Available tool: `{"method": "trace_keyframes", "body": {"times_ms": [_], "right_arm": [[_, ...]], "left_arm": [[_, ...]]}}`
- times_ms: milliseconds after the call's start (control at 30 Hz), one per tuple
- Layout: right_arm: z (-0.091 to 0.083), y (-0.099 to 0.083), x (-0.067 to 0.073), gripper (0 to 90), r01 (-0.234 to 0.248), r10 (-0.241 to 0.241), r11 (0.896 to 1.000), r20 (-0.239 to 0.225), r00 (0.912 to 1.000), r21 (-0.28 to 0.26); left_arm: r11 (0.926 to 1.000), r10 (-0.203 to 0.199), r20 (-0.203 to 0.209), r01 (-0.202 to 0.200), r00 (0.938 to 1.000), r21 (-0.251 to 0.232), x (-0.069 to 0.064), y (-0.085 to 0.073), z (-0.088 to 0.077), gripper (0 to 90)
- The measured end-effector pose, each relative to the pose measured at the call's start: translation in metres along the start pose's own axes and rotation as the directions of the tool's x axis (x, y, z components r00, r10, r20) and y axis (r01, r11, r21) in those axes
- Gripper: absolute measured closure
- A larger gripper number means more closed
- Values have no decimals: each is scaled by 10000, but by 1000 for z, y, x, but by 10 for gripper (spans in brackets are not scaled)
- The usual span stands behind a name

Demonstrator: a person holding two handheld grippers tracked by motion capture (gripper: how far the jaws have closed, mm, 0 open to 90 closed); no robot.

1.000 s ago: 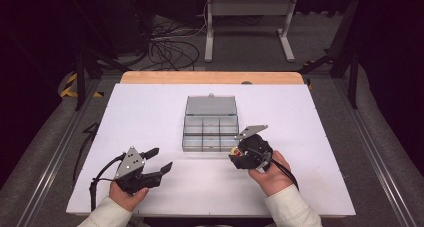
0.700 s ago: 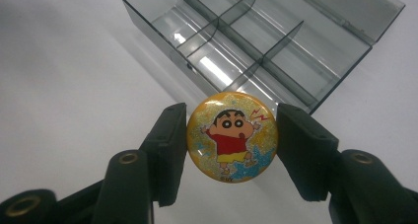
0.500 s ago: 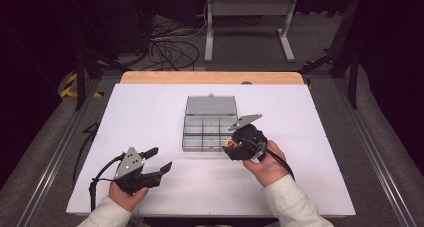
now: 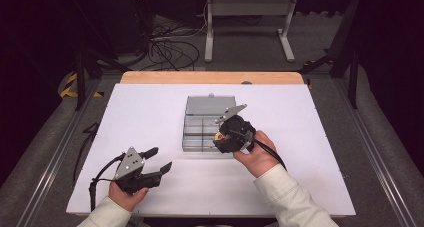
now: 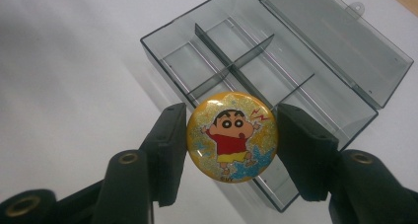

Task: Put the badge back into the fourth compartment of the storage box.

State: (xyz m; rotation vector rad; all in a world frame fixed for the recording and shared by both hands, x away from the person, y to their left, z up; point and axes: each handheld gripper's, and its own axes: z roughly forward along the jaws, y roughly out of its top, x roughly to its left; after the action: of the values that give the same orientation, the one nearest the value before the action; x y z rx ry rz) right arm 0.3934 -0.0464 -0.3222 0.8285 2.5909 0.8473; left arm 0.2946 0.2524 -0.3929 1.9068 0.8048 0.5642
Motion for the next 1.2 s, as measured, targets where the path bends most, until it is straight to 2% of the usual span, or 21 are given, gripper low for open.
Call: {"method": "trace_keyframes", "body": {"times_ms": [467, 1000, 1200], "right_arm": [[11, 19, -7, 472, -35, 34, 10000, -514, 9987, -21], [28, 38, -6, 472, 255, -258, 9997, -609, 9978, -61], [38, 44, -5, 471, 245, -248, 9997, -785, 9966, -49]], "left_arm": [[10000, 21, 7, -21, 10000, -8, 0, 0, 0, 340], [10000, 60, 75, -60, 10000, -58, 0, -1, 0, 336], [10000, 68, 112, -68, 9999, -67, 0, -1, 0, 333]]}}
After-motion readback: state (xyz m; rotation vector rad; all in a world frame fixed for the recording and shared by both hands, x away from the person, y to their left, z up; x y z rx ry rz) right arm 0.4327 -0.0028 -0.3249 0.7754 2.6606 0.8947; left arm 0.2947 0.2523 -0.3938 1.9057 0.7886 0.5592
